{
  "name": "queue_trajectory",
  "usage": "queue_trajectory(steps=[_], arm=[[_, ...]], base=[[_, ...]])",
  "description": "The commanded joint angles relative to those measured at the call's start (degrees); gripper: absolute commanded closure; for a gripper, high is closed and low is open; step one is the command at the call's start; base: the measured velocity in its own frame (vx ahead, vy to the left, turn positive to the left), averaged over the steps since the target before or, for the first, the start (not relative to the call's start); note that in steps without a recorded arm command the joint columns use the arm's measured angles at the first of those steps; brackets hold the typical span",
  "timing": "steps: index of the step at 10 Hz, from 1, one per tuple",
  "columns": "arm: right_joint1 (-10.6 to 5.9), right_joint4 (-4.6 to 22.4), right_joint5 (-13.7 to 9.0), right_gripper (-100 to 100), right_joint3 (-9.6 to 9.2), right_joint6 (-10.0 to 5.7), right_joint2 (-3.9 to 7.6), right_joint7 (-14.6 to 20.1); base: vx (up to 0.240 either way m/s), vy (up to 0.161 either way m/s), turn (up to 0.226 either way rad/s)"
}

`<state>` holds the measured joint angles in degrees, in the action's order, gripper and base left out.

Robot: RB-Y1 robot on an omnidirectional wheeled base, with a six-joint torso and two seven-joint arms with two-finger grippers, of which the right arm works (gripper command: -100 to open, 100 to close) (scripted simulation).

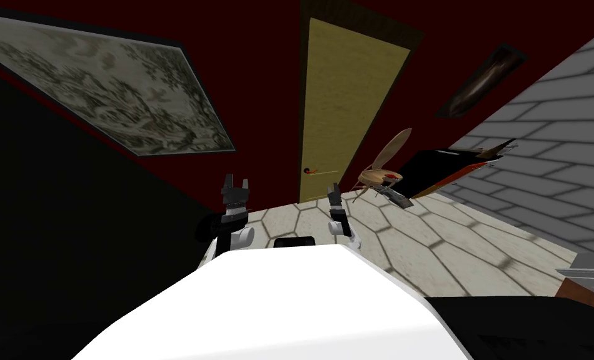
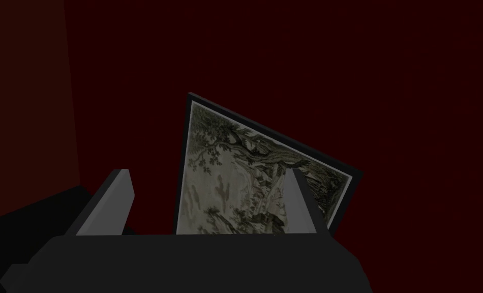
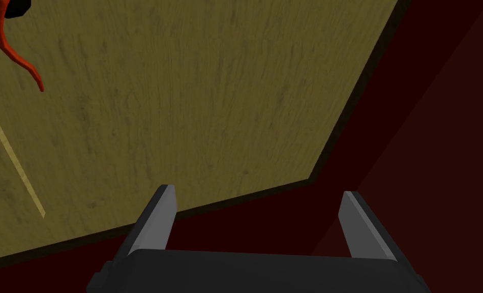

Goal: Pull the door open

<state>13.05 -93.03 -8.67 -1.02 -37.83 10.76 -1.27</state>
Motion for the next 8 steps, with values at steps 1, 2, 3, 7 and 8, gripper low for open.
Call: queue_trajectory(steps=[1,2,3,7,8], arm=[[-1.18,2.86,-0.27,-100,-0.01,-0.36,0.87,0.66],[-1.18,3.96,-0.27,-100,-0.01,-0.36,0.87,0.66],[-2.06,6.01,-0.44,-100,-0.01,-0.46,1.39,1.04],[-4.71,12.67,-0.96,-100,-0.02,-0.76,2.95,2.16],[-5.57,14.94,-1.13,-100,-0.02,-0.86,3.46,2.52]], base=[[0.074,-0.010,0.143],[0.065,-0.007,0.076],[0.063,-0.009,0.119],[0.069,-0.015,0.108],[0.079,-0.025,0.190]])
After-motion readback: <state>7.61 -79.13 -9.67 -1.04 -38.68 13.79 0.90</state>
